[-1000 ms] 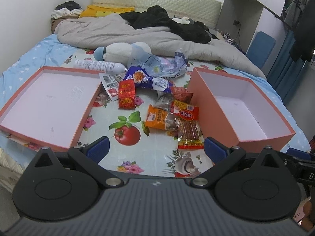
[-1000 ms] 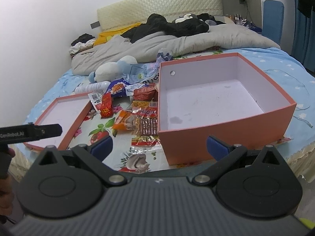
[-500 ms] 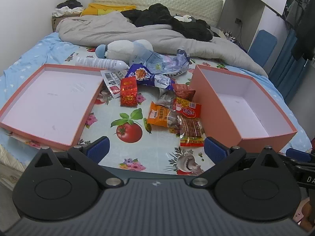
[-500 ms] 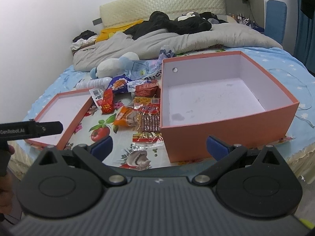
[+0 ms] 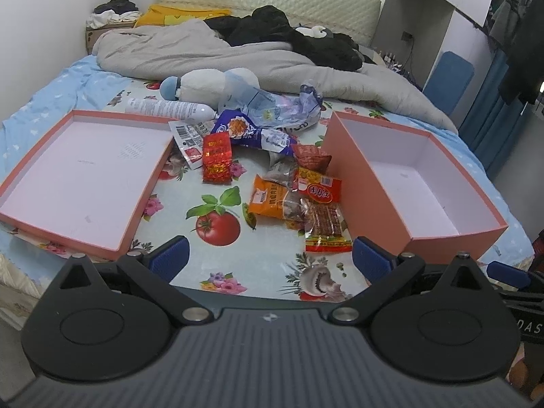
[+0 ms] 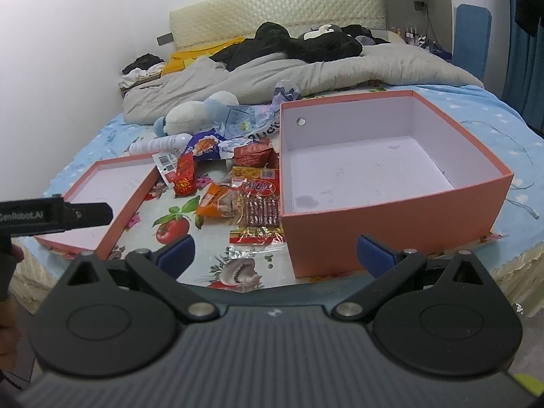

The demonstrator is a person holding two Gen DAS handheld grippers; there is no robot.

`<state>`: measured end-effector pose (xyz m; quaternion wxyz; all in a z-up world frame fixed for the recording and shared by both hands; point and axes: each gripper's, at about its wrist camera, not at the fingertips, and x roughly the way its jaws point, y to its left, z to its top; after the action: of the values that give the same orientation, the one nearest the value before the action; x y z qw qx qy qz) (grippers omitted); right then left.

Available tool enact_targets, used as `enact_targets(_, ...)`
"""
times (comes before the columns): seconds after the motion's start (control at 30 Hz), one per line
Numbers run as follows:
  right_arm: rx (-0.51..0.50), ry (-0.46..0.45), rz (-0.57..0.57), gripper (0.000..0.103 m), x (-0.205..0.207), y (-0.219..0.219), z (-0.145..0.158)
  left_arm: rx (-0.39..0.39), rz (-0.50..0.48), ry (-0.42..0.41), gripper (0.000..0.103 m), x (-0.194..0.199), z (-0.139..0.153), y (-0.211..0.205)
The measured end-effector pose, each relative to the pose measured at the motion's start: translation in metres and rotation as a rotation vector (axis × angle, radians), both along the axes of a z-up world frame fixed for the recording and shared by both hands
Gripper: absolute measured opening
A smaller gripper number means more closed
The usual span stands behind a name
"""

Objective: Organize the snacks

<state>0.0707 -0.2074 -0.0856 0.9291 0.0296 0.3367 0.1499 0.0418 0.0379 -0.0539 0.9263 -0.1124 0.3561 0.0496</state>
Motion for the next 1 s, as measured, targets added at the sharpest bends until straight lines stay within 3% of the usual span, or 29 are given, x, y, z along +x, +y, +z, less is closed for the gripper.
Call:
enact_targets(0.7, 0.074, -0.024, -0.026, 0.103, -0.012, 0.0, 0.004, -0.014, -0.008, 0.03, 0.103, -0.017, -0.008, 0.008)
enact_targets(1.0, 0.079, -0.009, 0.006, 0.1, -0.005, 0.008, -0.007, 0.014, 0.0, 0.026, 0.103, 0.005, -0.014, 0.015)
